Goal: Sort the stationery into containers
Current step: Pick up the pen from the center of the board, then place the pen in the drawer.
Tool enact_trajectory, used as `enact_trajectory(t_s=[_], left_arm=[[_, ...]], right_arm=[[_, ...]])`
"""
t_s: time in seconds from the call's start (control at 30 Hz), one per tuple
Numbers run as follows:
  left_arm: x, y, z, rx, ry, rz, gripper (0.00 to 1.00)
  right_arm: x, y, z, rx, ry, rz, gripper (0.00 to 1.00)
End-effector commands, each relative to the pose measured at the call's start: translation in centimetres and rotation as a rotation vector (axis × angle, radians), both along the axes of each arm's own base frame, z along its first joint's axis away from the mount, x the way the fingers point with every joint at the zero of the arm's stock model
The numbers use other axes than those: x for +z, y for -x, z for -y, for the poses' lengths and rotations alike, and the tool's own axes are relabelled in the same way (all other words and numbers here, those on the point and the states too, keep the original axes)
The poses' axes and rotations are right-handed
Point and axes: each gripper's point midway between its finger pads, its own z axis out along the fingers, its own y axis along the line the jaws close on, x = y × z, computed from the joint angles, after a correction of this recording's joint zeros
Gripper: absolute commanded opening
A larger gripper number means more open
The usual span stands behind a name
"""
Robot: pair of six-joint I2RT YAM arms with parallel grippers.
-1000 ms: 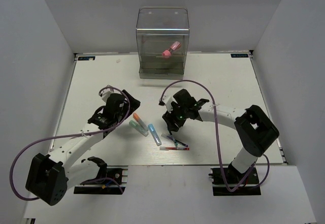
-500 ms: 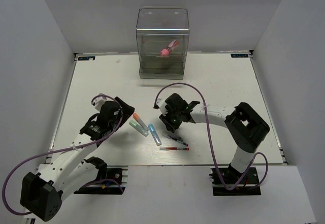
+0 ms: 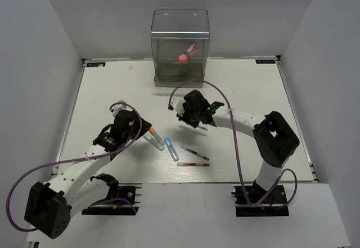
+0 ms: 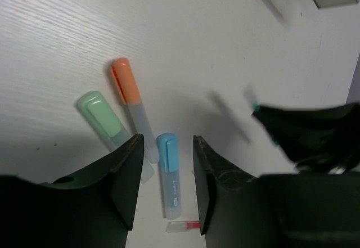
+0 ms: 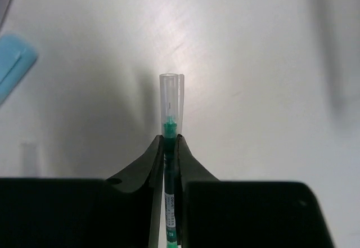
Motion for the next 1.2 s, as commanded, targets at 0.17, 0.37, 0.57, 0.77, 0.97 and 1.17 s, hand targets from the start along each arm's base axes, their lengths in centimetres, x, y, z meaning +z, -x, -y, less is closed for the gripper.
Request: enact_trajectory(t_s=[0.17,0.37,0.57,0.77,0.97,1.17], left_arm=[[2.2,-1.9,6.4,-0.456,-0.063,0.130,0.47],[4.7,-2.4,8.9,-0.639,-0.055,0.299,0.46],[6.0,-1.3,11.2,-0.923,-0.133,0.507,0.52],[5.8,-0.1,13.2,-1.116,-0.187,0.650,0.57],[3.2,-0.3,15.7,-1.237,-0.233,0.574,0.61],[1.5,0.3,16.9,-1.280,-0.251,0.556,0.62]], right_arm=[[14.9,-14.4,-4.3,0.077,-0.169,0.436,0.00],[17.7,-20.4,-5.4,0.132,-0.173,0.527,0.00],[16.1,-21.3,-6.1,0.340,-0.162,0.573,0.00],[13.9,-22.5,-6.2,0.413,-0.143,0.627,0.00],[10.9,-23.5,-5.8,0.441,-0.084,0.601,0.05],[10.5,-22.8,-5.1,0.440,-0.089,0.559,0.42]])
